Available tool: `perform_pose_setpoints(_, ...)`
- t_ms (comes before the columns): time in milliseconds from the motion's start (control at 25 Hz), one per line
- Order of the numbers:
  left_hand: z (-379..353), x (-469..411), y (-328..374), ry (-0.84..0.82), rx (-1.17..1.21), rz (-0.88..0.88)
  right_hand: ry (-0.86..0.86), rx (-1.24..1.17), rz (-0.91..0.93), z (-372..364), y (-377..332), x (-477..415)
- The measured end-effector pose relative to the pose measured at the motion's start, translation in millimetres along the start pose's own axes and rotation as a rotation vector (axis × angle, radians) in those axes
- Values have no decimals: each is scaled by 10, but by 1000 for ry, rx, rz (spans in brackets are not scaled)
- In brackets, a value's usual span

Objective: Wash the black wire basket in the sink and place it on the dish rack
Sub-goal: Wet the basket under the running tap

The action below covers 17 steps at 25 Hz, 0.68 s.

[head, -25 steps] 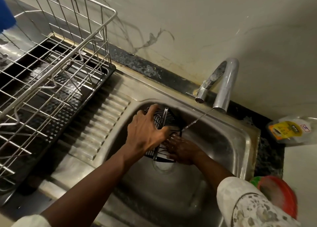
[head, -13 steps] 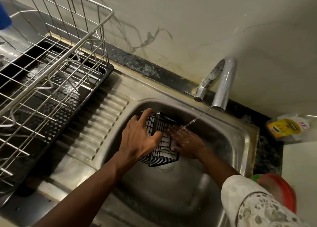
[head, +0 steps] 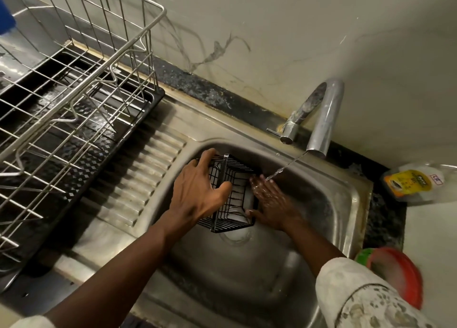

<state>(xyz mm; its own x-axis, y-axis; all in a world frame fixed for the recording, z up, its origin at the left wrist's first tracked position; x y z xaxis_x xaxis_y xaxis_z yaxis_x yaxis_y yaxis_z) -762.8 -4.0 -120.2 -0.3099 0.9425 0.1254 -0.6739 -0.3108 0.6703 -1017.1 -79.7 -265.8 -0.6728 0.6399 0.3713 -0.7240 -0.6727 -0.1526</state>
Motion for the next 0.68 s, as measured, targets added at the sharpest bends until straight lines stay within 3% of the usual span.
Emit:
perform_pose_setpoints(160, 109, -7, 20, 7, -25, -70, 108, 29, 109, -33, -196, -154)
perform_pose_setpoints(440, 123, -4, -70, 9, -27, -103, 116, -134, -17, -198, -451, -47)
perform_pose_setpoints(600, 111, -10, -106, -6, -51, -124, 39, 97, 251, -149, -135, 53)
perform_pose_setpoints(680, 99, 14, -97, -10, -47, -124, 109, 107, 112, 8, 58, -19)
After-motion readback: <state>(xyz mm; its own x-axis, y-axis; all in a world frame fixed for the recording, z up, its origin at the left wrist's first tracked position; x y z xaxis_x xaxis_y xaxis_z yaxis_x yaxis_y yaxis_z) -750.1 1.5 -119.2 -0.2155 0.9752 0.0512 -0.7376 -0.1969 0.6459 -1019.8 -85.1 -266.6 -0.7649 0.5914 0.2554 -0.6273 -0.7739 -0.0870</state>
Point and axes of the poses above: each hand's wrist, its own x-axis away from the middle knuckle, its own z-axis out of the back of the hand, y = z × x, the point moved 1 cm from there along -x, towards the middle knuckle, and after that the axes turned 3 degrees about z, right-handed, at the moved point
